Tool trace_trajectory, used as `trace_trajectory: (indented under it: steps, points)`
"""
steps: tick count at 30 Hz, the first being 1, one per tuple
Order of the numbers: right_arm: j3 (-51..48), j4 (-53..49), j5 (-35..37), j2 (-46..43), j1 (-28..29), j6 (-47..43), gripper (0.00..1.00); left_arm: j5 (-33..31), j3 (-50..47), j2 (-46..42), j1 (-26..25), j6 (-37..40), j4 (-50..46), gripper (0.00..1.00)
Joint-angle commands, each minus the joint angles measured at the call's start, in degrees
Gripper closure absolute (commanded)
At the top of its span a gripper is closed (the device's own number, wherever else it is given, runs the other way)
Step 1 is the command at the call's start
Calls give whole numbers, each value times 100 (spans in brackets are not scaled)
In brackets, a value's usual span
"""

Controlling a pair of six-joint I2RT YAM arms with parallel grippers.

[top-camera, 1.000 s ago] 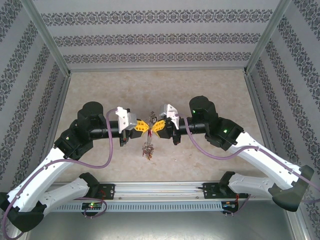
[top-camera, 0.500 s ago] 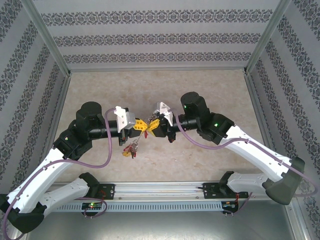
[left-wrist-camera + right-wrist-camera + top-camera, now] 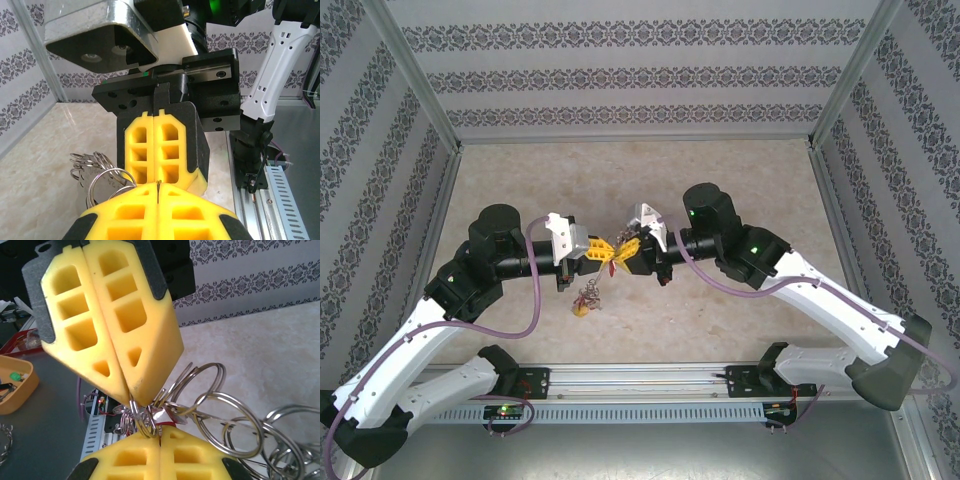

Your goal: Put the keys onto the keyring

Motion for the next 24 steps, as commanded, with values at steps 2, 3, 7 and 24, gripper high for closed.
trace_trajectory:
  steps: [2,3,7,24]
  points:
    - [-121,229,105,-192,-74,90,100,289,35,-125,40,-110,597,100]
    - [-132,235,130,-222,-68,106,100,291,34,-128,48,-111,597,100]
    - [-254,246,316,-334,-75,187,89,292,50,-132,57,-124,613,100]
    - [-936,1050,950,-778,304,266,56,236,-1,-109,75,-208,709,100]
